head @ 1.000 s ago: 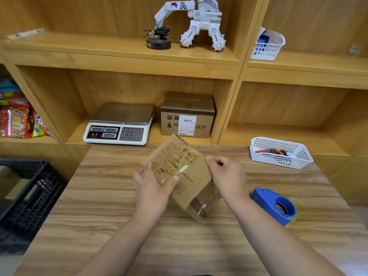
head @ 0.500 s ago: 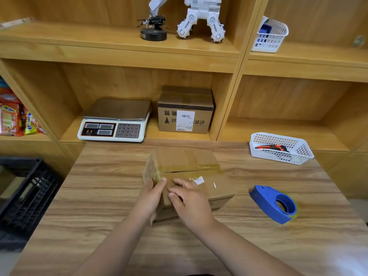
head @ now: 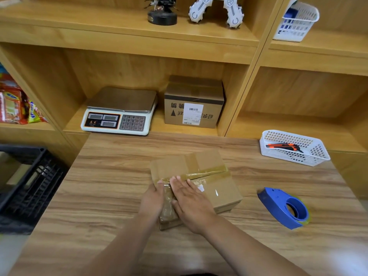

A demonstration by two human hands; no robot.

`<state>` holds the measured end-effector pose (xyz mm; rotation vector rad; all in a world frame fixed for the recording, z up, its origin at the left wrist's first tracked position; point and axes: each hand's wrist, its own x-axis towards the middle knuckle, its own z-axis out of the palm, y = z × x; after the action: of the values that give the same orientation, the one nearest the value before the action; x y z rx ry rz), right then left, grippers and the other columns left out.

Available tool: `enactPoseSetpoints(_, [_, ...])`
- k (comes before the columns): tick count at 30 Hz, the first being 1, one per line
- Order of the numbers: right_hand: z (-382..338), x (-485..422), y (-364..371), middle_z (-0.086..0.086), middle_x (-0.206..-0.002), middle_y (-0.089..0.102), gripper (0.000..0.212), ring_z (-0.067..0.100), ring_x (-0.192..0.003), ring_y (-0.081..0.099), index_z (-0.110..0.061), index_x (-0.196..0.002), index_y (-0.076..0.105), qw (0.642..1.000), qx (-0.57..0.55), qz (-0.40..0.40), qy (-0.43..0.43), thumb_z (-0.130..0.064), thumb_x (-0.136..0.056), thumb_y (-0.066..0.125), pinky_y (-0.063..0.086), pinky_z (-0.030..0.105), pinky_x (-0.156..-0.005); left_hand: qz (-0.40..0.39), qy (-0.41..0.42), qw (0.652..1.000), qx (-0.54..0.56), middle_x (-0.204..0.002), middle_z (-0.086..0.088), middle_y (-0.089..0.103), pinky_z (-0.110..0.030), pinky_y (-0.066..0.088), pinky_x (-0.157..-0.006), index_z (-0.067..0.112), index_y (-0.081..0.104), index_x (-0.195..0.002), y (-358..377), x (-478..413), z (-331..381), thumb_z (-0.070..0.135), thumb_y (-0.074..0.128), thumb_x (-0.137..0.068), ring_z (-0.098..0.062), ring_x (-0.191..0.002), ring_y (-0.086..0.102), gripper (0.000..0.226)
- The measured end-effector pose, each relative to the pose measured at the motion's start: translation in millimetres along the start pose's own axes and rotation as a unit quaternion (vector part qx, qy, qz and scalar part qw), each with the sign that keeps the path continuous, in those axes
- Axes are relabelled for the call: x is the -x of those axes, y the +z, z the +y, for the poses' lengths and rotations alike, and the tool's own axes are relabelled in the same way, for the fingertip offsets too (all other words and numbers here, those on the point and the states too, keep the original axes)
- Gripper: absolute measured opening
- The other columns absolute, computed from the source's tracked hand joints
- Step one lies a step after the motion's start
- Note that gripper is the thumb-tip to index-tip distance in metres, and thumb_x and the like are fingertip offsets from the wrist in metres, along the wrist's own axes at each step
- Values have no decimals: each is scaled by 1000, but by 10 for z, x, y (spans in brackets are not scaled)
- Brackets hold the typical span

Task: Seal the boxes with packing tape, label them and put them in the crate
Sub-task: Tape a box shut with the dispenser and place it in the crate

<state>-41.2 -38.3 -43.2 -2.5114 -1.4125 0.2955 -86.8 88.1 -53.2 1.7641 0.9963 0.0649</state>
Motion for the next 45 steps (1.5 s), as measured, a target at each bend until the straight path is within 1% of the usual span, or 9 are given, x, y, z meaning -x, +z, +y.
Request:
enactPoseSetpoints(3, [100, -33, 5, 1, -157, 16, 66, 12, -145, 7, -10, -150, 16, 1000, 21, -4, -2, -44, -93, 12, -13, 39, -113, 8, 15, 999, -32, -124, -25, 56, -34, 38, -92, 1, 50, -123, 18, -55, -61, 31, 32, -101, -37, -117, 51, 42])
enactPoseSetpoints(10, [319, 43, -104, -4, -138, 53, 51, 8, -131, 43, -14, -136, 48, 998, 47, -17, 26, -37, -94, 31, 22, 27, -106, 4, 32, 995, -94, -116, -22, 61, -40, 42, -93, 8, 52, -117, 15, -111, -152, 37, 29, -100, -38, -110, 55, 41])
enactPoseSetpoints(15, [474, 92, -165, -4, -139, 51, 58, 7, -133, 40, -13, -139, 46, 997, 60, -17, 55, -38, -102, 8, 16, 26, -111, 8, 41, 994, -102, -114, -25, 61, -38, 40, -84, 5, 52, -114, 13, -124, -158, 35, 30, -100, -40, -108, 55, 39])
enactPoseSetpoints(19, [643, 166, -287, -15, -150, 17, 63, -8, -136, 1, -21, -149, 19, 994, 71, 4, 81, -45, -96, -3, -14, 15, -112, 1, 44, 994, -101, -112, -23, 61, -37, 39, -81, 5, 51, -116, 16, -112, -170, 36, 29, -100, -40, -106, 55, 41])
enactPoseSetpoints(25, [936, 332, -435, -7, -152, 27, 97, -10, -131, 3, -20, -148, 26, 991, 38, 30, 126, -62, -78, -27, -15, 11, -110, -10, 41, 993, -107, -113, -22, 61, -38, 40, -82, 7, 50, -118, 10, -111, -140, 36, 27, -101, -39, -106, 55, 41])
enactPoseSetpoints(29, [979, 408, -483, -8, -150, 29, 71, -7, -133, 9, -17, -146, 29, 990, 36, 60, 125, -57, -95, 1, -12, 7, -109, -8, 31, 994, -100, -115, -20, 61, -38, 40, -85, 8, 52, -119, -10, -136, -122, 38, 27, -100, -38, -108, 54, 43])
enactPoseSetpoints(33, [929, 434, -340, -27, -138, 10, 45, -19, -130, -8, -20, -143, 24, 981, -62, 115, 144, -17, -101, 40, -8, 1, -106, -7, 25, 996, -83, -114, -21, 61, -37, 39, -85, 8, 53, -118, 7, -111, -113, 39, 28, -100, -38, -108, 54, 44])
enactPoseSetpoints(41, [1045, 449, -133, -19, -148, 17, 49, 2, -143, 7, -18, -147, 28, 954, -159, 148, 207, -16, -100, 41, 1, 4, -108, -3, -13, 1000, -2, -111, -16, 61, -32, 35, -79, 10, 54, -118, 28, -32, -76, 40, 32, -99, -33, -104, 54, 42])
enactPoseSetpoints(45, [1034, 450, -148, -10, -152, 18, 51, 1, -140, 10, -14, -147, 26, 947, -190, 149, 211, -14, -99, 42, 4, 11, -110, 54, -31, 997, 51, -84, -2, 61, -28, 36, -71, 13, 59, -105, 39, 76, -51, 41, 43, -96, -24, -87, 57, 33])
